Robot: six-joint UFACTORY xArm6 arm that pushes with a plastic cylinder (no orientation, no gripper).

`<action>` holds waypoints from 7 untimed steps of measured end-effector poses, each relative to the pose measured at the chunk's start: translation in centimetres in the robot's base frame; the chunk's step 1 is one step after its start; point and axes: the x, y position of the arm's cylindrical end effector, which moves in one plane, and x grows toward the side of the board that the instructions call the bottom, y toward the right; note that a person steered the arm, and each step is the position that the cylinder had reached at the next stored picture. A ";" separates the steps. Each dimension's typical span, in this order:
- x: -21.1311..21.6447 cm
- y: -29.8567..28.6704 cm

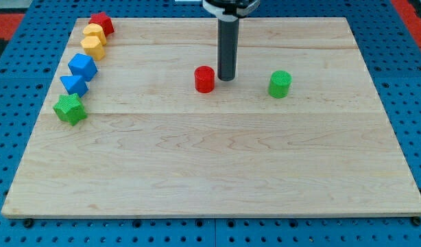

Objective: Place the red circle below the green star

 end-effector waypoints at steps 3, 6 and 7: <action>6.6 -8.9; 12.7 -13.6; 13.1 -15.9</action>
